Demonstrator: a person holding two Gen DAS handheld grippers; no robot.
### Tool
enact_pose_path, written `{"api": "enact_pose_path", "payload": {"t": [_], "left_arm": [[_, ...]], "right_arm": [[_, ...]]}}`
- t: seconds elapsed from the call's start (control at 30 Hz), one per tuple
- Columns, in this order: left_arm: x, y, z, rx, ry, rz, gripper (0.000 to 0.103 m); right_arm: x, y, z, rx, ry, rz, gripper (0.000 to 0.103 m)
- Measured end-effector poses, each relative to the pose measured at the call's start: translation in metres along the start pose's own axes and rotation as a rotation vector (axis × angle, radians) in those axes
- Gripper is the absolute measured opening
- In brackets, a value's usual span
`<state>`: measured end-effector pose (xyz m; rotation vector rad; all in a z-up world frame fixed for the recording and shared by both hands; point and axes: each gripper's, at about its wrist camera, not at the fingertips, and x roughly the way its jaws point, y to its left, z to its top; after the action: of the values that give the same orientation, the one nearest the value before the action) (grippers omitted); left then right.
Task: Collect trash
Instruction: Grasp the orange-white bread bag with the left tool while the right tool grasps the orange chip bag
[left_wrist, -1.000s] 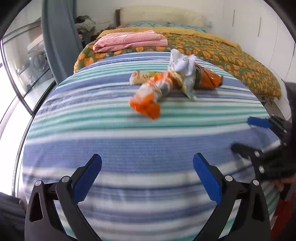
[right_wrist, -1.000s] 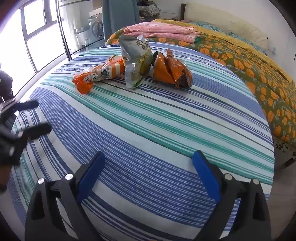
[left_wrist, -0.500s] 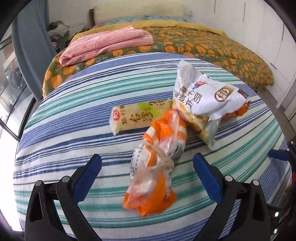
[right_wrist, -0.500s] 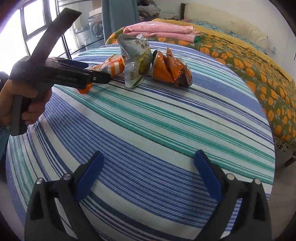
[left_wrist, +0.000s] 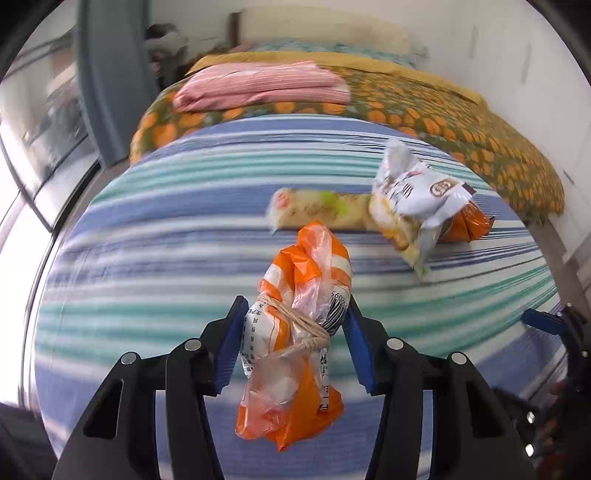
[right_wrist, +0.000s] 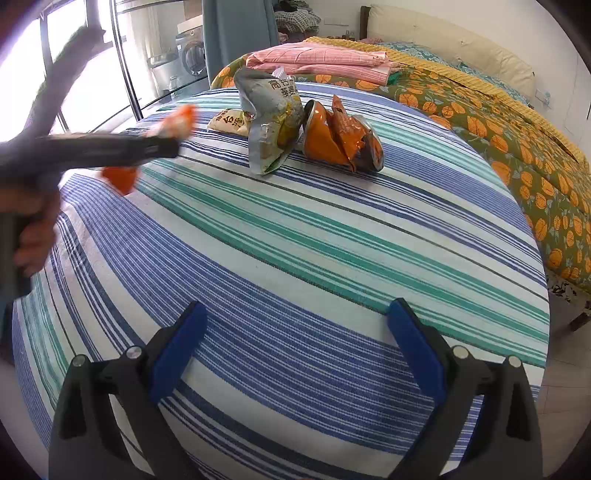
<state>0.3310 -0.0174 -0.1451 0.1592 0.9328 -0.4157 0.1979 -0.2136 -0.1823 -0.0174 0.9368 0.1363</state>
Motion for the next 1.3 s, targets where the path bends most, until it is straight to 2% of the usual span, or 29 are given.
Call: {"api": "enact_pose_path", "payload": {"t": [0.1,0.27,0.37,0.47,0.6,0.7,0.83,0.9,1.0,1.1,1.3], "left_arm": [[-0.018,0.009,-0.027,-0.051,0.024,0.009,0.052],[-0.030,0.007,-0.060,-0.064,0.021,0.006,0.054],[-0.028,0.005,-0.068,-0.066,0.001,0.036,0.073],[-0.023,0.005,-0.070,-0.061,-0.010,0.057,0.078],[-0.019,0.002,-0.069,-0.033,0.010,0.056,0.090],[-0.017,-0.004,-0.069,-0.007,0.023,0.083,0.096],[-0.016,0.001,-0.070,-0.024,0.028,0.081,0.097],[-0.016,0.001,-0.070,-0.025,0.028,0.083,0.098],[-0.016,0.001,-0.071,-0.025,0.028,0.084,0.098],[-0.016,0.001,-0.071,-0.026,0.028,0.083,0.098],[-0.015,0.003,-0.069,-0.029,0.029,0.079,0.098]], "right_arm": [[0.000,0.000,0.000,0.000,0.000,0.000,0.095],[0.000,0.000,0.000,0.000,0.001,-0.001,0.095],[-0.001,0.000,0.000,0.000,0.000,-0.001,0.095],[-0.001,-0.001,0.000,0.001,0.000,-0.001,0.095],[-0.001,-0.003,-0.001,0.010,-0.001,0.003,0.096],[-0.001,-0.006,0.003,0.026,0.001,0.010,0.095],[-0.001,-0.025,0.023,0.097,-0.036,-0.012,0.095],[0.003,-0.031,0.043,0.091,-0.054,-0.028,0.095],[0.024,-0.034,0.071,0.071,-0.023,-0.023,0.095],[0.042,-0.037,0.093,0.050,-0.028,-0.060,0.094],[0.064,-0.036,0.118,0.023,-0.024,-0.079,0.094]]}}
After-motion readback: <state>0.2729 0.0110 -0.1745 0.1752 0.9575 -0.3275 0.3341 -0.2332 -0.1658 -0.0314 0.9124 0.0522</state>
